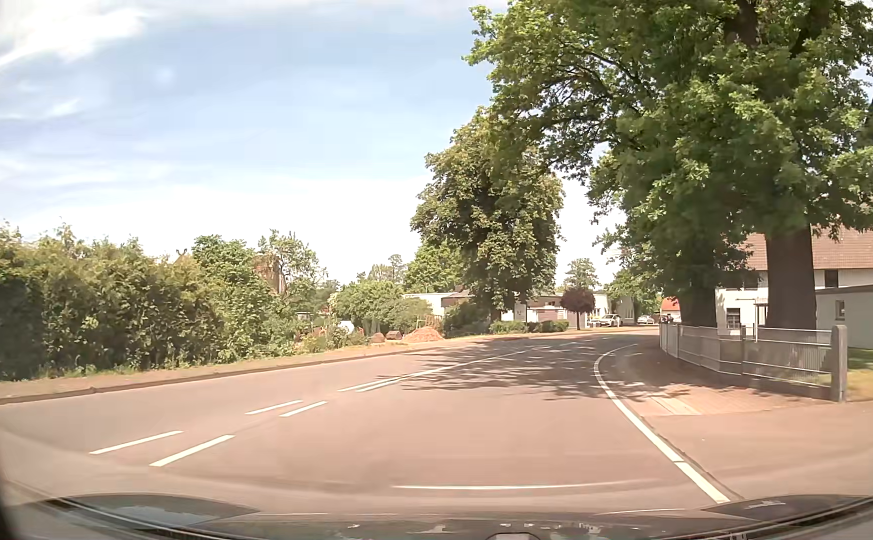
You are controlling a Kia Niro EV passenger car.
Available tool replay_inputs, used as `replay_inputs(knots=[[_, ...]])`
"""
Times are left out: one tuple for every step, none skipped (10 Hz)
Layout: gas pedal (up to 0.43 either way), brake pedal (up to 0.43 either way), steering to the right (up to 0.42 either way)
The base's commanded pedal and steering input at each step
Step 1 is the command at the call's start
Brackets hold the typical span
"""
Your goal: Follow the waypoints while adhering to traffic rules and regulations
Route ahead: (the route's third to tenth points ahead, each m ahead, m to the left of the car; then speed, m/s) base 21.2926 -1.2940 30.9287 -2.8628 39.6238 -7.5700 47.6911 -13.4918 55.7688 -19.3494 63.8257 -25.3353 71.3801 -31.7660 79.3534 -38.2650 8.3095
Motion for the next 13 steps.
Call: replay_inputs(knots=[[0.287, 0.000, 0.042], [0.287, 0.000, 0.043], [0.287, 0.000, 0.046], [0.287, 0.000, 0.049], [0.287, 0.000, 0.053], [0.287, 0.000, 0.054], [0.287, 0.000, 0.055], [0.287, 0.000, 0.055], [0.287, 0.000, 0.055], [0.287, 0.000, 0.058], [0.280, 0.000, 0.061], [0.280, 0.000, 0.064], [0.248, 0.000, 0.064]])
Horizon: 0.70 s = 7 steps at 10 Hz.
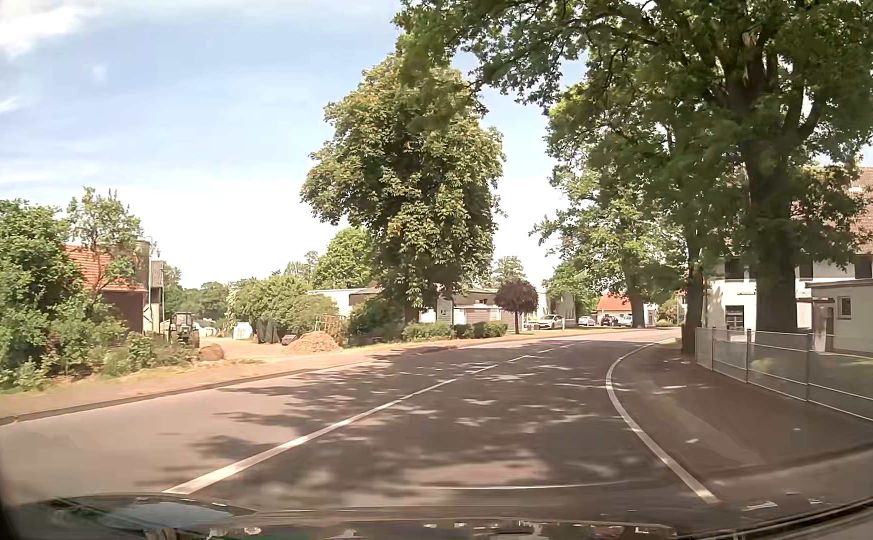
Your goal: Follow the waypoints while adhering to traffic rules and regulations
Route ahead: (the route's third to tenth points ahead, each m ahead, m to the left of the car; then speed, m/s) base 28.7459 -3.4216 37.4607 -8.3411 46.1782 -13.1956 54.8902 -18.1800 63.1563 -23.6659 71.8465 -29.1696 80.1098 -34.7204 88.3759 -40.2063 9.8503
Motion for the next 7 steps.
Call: replay_inputs(knots=[[0.209, 0.000, 0.064], [0.220, 0.000, 0.064], [0.220, 0.000, 0.064], [0.220, 0.000, 0.065], [0.220, 0.000, 0.066], [0.228, 0.000, 0.065], [0.228, 0.000, 0.065]])
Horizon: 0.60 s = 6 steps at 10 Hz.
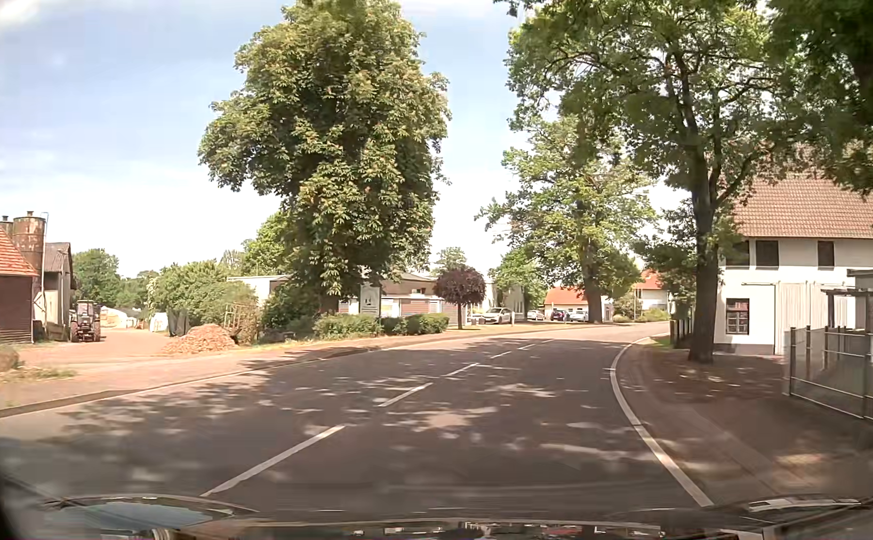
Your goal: Follow the waypoints while adhering to traffic rules and regulations
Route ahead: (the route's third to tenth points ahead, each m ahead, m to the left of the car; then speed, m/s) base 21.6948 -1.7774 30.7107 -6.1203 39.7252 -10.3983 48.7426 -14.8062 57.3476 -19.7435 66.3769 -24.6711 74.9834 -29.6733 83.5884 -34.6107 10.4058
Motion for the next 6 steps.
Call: replay_inputs(knots=[[0.248, 0.000, 0.065], [0.260, 0.000, 0.065], [0.268, 0.000, 0.065], [0.280, 0.000, 0.065], [0.299, 0.000, 0.065], [0.299, 0.000, 0.065]])
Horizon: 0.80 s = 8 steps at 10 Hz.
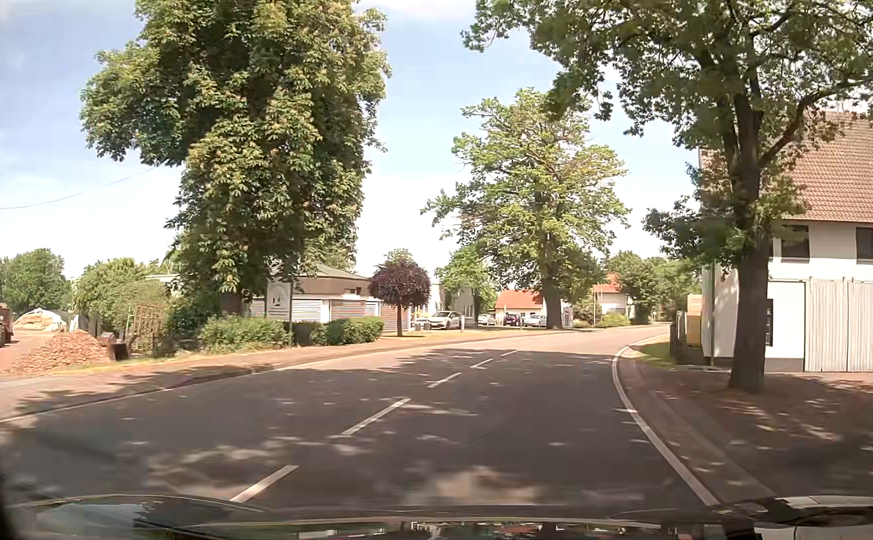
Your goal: Follow the waypoints while adhering to traffic rules and regulations
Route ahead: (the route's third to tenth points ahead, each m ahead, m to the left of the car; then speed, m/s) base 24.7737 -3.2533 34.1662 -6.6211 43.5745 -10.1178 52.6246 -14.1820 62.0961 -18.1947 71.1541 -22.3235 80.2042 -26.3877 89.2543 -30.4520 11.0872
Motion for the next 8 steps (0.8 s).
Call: replay_inputs(knots=[[0.299, 0.000, 0.066], [0.299, 0.000, 0.066], [0.299, 0.000, 0.066], [0.311, 0.000, 0.067], [0.311, 0.000, 0.067], [0.311, 0.000, 0.067], [0.311, 0.000, 0.066], [0.311, 0.000, 0.066]])
